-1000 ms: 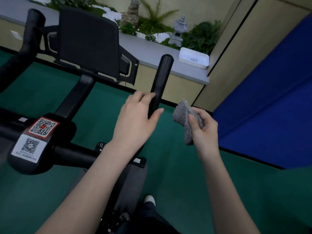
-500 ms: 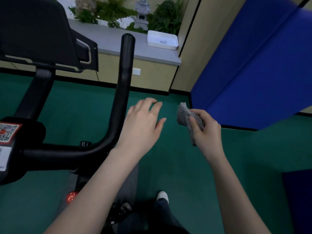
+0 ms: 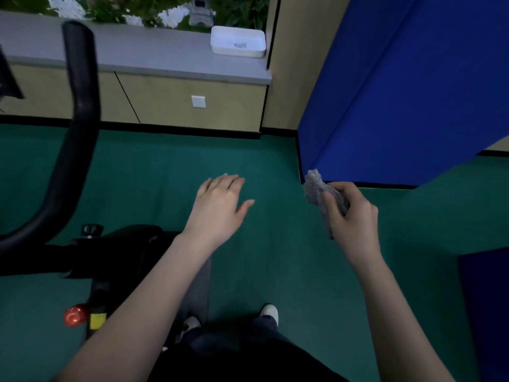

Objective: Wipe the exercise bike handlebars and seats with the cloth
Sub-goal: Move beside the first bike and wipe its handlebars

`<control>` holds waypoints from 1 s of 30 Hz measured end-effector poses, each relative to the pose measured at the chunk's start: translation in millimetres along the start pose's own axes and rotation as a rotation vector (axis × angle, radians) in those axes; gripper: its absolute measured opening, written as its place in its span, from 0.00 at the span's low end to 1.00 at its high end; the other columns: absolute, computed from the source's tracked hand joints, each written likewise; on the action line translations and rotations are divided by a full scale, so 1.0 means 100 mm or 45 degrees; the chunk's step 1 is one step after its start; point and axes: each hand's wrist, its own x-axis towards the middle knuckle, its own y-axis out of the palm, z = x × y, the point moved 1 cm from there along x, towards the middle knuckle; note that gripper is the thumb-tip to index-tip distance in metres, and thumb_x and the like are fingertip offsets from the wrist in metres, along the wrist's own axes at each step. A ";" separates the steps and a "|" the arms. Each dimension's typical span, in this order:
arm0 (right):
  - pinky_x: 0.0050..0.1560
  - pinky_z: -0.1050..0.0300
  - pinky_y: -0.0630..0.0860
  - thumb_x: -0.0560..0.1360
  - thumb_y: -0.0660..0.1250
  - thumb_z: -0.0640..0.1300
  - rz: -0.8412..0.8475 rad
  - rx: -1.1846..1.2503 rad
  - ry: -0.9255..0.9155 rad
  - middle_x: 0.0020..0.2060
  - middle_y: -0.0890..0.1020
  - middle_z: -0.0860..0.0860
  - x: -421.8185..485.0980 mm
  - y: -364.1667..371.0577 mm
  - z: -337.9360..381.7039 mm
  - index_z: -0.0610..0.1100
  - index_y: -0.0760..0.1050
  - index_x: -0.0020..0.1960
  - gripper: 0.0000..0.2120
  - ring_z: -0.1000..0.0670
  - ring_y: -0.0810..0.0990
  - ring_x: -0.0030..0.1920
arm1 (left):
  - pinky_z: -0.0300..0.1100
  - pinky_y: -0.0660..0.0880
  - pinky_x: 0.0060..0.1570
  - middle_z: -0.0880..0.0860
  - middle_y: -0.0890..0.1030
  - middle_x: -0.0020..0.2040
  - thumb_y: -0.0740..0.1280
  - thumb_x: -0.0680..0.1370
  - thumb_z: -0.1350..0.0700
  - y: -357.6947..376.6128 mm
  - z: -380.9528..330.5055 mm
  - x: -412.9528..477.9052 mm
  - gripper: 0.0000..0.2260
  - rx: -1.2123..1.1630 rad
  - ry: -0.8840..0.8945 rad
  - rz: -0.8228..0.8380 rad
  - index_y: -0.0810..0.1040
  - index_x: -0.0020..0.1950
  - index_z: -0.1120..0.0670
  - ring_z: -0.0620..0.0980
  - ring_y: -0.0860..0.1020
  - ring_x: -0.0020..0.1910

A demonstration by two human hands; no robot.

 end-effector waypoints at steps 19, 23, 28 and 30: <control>0.34 0.76 0.66 0.77 0.66 0.39 -0.060 0.108 0.105 0.34 0.77 0.57 0.41 -0.93 -1.29 0.41 0.77 0.50 0.04 0.66 0.74 0.34 | 0.49 0.54 0.73 0.55 0.66 0.73 0.60 0.80 0.45 0.91 -1.00 0.60 0.25 -0.009 -0.178 0.264 0.64 0.73 0.57 0.52 0.61 0.74; 0.33 0.75 0.66 0.77 0.66 0.39 -0.010 0.094 0.053 0.32 0.75 0.59 0.71 -0.79 -1.25 0.41 0.77 0.50 0.04 0.64 0.74 0.32 | 0.50 0.57 0.72 0.55 0.65 0.74 0.60 0.80 0.45 0.95 -0.92 0.80 0.25 -0.015 -0.222 0.267 0.65 0.73 0.57 0.53 0.63 0.73; 0.30 0.71 0.65 0.78 0.65 0.41 0.071 0.079 0.003 0.31 0.77 0.53 1.30 -0.51 -1.16 0.42 0.77 0.52 0.05 0.59 0.72 0.30 | 0.50 0.57 0.72 0.54 0.64 0.75 0.59 0.80 0.43 0.94 -0.69 1.28 0.26 0.002 -0.238 0.242 0.64 0.73 0.56 0.52 0.63 0.73; 0.30 0.70 0.66 0.78 0.65 0.41 0.099 0.071 -0.018 0.32 0.78 0.50 1.58 -0.37 -1.08 0.42 0.76 0.52 0.05 0.58 0.72 0.31 | 0.51 0.58 0.72 0.54 0.64 0.74 0.59 0.80 0.43 0.91 -0.56 1.54 0.26 -0.007 -0.253 0.223 0.64 0.73 0.56 0.53 0.63 0.72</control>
